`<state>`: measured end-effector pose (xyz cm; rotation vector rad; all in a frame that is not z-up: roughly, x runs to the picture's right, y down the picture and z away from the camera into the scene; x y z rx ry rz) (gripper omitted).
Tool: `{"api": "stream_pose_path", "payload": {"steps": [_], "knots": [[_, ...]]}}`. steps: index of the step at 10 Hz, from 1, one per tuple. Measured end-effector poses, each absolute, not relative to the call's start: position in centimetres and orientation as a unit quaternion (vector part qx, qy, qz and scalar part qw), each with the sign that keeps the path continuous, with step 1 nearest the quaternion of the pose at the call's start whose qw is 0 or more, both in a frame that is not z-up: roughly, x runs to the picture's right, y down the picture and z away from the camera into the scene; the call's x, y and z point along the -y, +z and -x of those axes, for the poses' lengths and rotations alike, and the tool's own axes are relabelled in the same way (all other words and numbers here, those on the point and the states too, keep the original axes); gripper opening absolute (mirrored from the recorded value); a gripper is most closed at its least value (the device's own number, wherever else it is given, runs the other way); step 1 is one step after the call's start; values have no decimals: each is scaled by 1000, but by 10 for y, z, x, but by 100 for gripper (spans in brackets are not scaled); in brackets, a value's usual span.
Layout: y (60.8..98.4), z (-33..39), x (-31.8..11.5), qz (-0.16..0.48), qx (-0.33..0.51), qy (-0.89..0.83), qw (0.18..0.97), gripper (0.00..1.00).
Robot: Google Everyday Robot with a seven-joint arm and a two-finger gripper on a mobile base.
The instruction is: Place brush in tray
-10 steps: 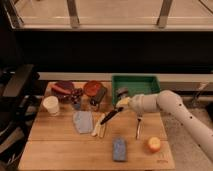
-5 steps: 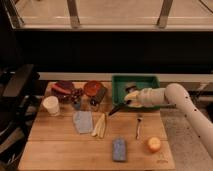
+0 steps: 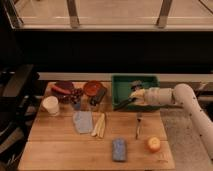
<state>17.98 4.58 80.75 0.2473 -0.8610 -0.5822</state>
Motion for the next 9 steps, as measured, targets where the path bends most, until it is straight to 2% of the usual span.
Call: {"api": "stream_pose_path", "payload": {"steps": [1,2,9], "knots": [[808,-178,-42,-118,412,-280,859,74],[807,-176,-39,-118,412,-283,858,79],[803,-169,-30,-112,399,-298,860,80]]}}
